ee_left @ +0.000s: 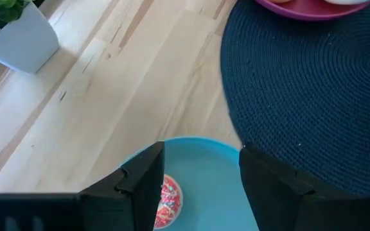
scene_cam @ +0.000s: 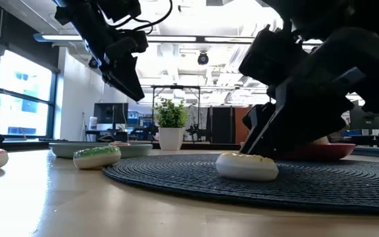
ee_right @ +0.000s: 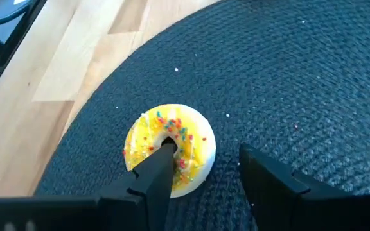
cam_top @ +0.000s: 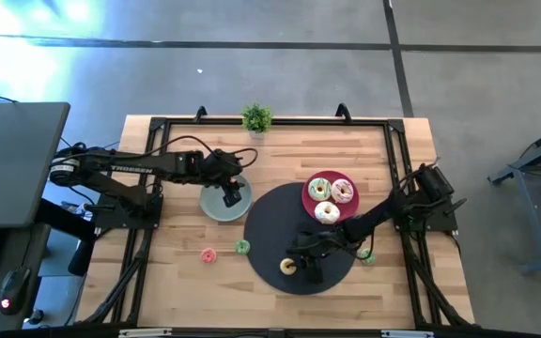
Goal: Pick & Place donuts
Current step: Put the small yellow donut on the blue plate
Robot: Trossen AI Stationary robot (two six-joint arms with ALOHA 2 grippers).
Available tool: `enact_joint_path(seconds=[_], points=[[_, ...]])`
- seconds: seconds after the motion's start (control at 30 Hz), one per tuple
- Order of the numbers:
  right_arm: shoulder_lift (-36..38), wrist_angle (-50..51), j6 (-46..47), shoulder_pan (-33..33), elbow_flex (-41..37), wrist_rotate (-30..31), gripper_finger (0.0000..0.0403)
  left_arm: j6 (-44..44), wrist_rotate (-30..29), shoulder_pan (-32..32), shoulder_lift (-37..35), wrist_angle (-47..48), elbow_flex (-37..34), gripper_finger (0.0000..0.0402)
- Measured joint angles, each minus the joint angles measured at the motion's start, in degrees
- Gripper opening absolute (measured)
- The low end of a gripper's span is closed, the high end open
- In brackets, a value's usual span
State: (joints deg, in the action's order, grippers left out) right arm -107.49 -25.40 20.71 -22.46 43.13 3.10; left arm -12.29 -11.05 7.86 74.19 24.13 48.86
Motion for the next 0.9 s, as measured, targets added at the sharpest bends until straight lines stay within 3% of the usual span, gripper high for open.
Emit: enact_joint_path(seconds=[0.27, 0.4, 0.57, 0.7, 0.9], points=[[0.0, -1.8, -3.1, 0.4, 0.0, -1.3, 0.0066, 0.0, -0.6, 0.0, 0.0, 0.0, 0.0, 0.0192], [0.0, -6.8, -3.1, 1.5, -0.2, -3.4, 0.001, 1.7, -5.3, 0.0, -3.6, 0.1, 0.0, 0.0192], [-0.1, -11.3, -5.2, 5.4, 5.0, 2.8, 0.002, 3.2, -13.8, 0.0, -10.2, 3.5, 4.1, 0.0192], [-0.7, -6.7, -14.3, 9.5, 12.6, 10.2, 0.0007, 3.2, -14.3, 0.0, -14.5, 5.6, 7.5, 0.0192], [-8.2, 1.4, -15.8, 17.5, 24.8, 9.4, 0.001, 3.2, -14.2, 0.0, -18.3, 6.6, 8.7, 0.0192]])
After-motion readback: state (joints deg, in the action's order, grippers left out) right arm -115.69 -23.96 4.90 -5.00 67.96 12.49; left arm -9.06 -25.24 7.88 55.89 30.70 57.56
